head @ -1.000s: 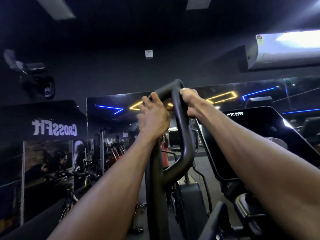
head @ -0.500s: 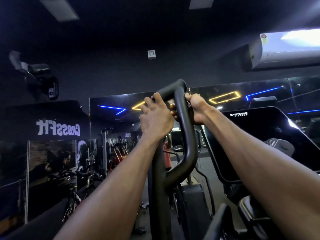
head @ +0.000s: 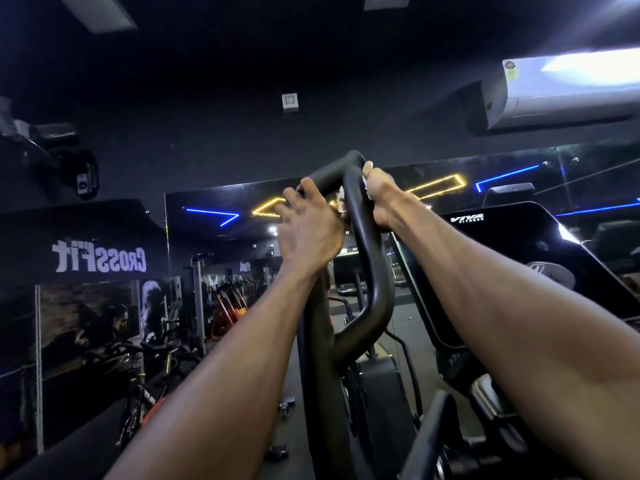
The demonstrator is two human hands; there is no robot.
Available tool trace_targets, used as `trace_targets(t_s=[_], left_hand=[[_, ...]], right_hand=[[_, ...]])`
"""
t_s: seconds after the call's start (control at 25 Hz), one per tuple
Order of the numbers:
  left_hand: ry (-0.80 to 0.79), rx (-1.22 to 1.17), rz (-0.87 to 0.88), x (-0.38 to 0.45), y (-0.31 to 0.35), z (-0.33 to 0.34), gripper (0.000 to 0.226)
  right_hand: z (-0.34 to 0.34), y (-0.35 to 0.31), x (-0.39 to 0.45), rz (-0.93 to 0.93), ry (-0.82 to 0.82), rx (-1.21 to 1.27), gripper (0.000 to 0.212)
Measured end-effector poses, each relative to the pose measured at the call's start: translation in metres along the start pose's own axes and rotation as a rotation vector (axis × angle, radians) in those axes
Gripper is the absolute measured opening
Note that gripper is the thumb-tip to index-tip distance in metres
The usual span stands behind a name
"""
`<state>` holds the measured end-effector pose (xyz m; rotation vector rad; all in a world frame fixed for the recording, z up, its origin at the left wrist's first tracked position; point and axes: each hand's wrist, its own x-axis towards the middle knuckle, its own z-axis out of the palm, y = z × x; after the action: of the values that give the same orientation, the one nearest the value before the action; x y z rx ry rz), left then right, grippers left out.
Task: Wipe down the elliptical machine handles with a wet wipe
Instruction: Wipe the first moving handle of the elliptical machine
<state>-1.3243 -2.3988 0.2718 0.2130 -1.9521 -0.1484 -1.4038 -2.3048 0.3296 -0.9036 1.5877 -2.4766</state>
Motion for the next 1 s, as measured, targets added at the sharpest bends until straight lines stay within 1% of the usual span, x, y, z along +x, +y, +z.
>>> trace_targets(t_s=[0.08,0.16,0.24,0.32,0.4,0.48,0.56,0.64,0.72,0.8,0.88,1.0], left_hand=[[-0.012,-0.032,-0.024,-0.001,-0.001,-0.002,0.056],[0.002,-0.064,-0.04,0.0,-0.002,-0.003,0.056],[0.006,-0.088,-0.046,0.0,-0.003,-0.001,0.057],[0.005,-0.093,-0.052,0.0,-0.003,-0.002,0.059],[-0.001,-0.111,-0.067,-0.004,-0.002,-0.004,0.061],[0.013,-0.121,-0.066,-0.008,-0.002,-0.006,0.061],[0.032,-0.117,-0.064,-0.009,-0.002,-0.007,0.058],[0.041,-0.115,-0.064,-0.01,-0.001,-0.006,0.055],[0.052,-0.108,-0.063,-0.011,-0.002,-0.005,0.05],[0.058,-0.107,-0.054,-0.016,-0.004,-0.004,0.044],[0.062,-0.11,-0.053,-0.018,-0.006,-0.002,0.041],[0.048,-0.119,-0.049,-0.022,-0.007,0.001,0.039]], right_hand=[[-0.009,0.018,-0.007,0.018,-0.022,-0.023,0.067],[-0.024,0.042,-0.027,0.063,-0.118,0.0,0.063],[-0.029,0.044,-0.036,0.076,-0.109,-0.002,0.06],[-0.024,0.038,-0.033,0.042,-0.092,0.014,0.06],[-0.028,0.048,-0.043,0.029,-0.078,-0.001,0.058],[-0.038,0.068,-0.059,0.072,-0.122,0.03,0.057],[-0.038,0.069,-0.067,0.111,-0.152,0.075,0.056],[-0.033,0.06,-0.067,0.08,-0.138,0.088,0.062],[-0.036,0.069,-0.074,0.074,-0.093,0.051,0.067],[-0.044,0.089,-0.089,0.139,-0.085,0.083,0.066],[-0.045,0.086,-0.094,0.167,-0.079,0.083,0.068],[-0.031,0.081,-0.097,0.075,0.024,0.055,0.071]])
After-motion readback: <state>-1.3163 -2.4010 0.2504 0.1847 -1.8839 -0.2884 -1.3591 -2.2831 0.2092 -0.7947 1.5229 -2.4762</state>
